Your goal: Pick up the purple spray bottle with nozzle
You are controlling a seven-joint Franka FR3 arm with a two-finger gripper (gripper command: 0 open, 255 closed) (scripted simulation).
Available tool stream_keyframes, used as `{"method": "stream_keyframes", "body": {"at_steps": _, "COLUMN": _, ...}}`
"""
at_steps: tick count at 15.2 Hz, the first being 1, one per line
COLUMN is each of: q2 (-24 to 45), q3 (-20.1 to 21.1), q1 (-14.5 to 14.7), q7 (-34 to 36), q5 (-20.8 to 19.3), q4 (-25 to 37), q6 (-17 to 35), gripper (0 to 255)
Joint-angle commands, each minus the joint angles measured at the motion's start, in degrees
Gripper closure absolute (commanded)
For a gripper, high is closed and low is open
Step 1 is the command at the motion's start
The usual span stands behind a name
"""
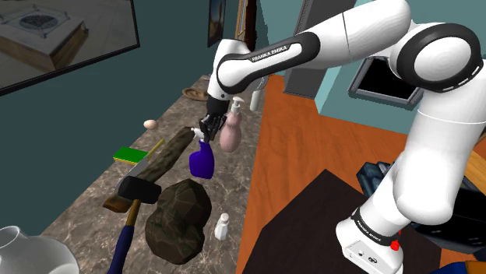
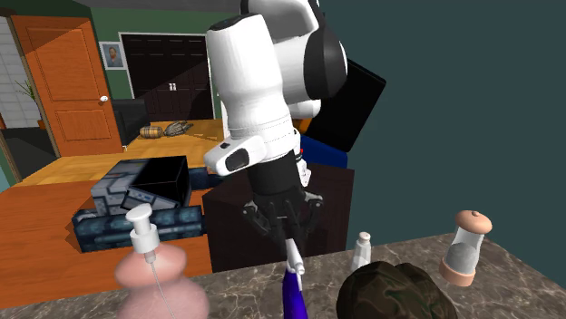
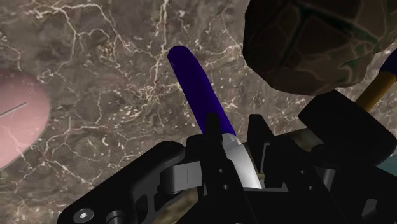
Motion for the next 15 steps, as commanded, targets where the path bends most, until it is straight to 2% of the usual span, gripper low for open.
{"method": "stream_keyframes", "body": {"at_steps": 1, "q2": -0.6, "q3": 0.0, "q1": -0.1, "q7": 0.2, "q5": -0.1, "q4": 0.6, "q6": -1.2, "gripper": 255}}
{"method": "stream_keyframes", "body": {"at_steps": 13, "q2": -4.2, "q3": -0.1, "q1": -0.3, "q7": 1.8, "q5": -0.4, "q4": 5.3, "q6": -9.3, "gripper": 255}}
{"method": "stream_keyframes", "body": {"at_steps": 15, "q2": -4.2, "q3": -0.1, "q1": -0.3, "q7": 1.8, "q5": -0.4, "q4": 5.4, "q6": -9.4, "gripper": 255}}
